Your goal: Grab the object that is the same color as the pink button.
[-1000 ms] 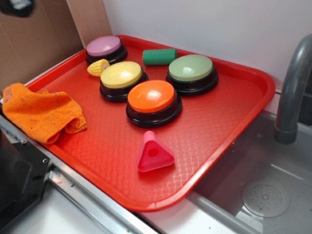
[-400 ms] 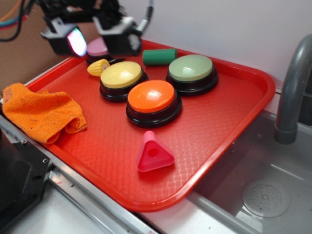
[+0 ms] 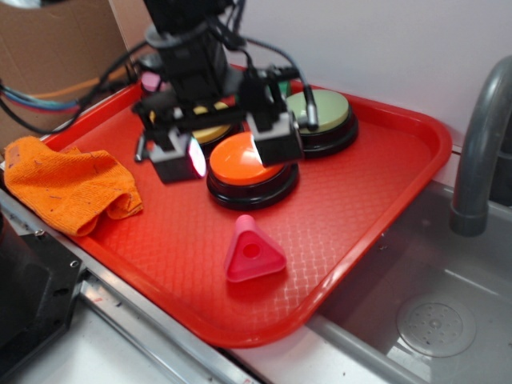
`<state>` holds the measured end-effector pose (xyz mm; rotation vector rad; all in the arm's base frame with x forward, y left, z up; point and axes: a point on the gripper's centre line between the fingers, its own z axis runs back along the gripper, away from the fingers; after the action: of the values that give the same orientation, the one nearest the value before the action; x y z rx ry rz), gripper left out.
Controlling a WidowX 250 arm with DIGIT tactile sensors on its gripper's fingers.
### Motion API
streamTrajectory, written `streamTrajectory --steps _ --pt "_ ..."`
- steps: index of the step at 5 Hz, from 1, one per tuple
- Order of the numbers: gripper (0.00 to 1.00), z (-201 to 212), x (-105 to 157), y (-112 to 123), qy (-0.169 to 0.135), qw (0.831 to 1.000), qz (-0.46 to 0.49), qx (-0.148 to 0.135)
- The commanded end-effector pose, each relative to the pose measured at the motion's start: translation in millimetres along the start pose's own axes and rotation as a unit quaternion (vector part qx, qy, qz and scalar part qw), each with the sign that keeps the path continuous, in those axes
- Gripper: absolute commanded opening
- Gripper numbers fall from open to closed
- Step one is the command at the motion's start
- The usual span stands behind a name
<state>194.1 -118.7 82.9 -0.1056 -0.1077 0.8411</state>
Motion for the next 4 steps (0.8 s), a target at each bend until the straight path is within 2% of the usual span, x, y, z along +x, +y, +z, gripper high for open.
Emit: streamTrajectory --steps 1,2,3,4 --pt "1.00 -39.9 -1.6 -6.2 0.005 0.998 0.056 -0.004" --pt "1.00 -52.2 -1.8 -5.3 0.013 0.999 0.052 -0.004" --pt "0.07 -52.9 -2.2 -7.7 0.018 0.999 0.045 -0.009" --pt "0.00 -53.9 2.1 -6.7 0.052 0.998 -0.023 -0.027"
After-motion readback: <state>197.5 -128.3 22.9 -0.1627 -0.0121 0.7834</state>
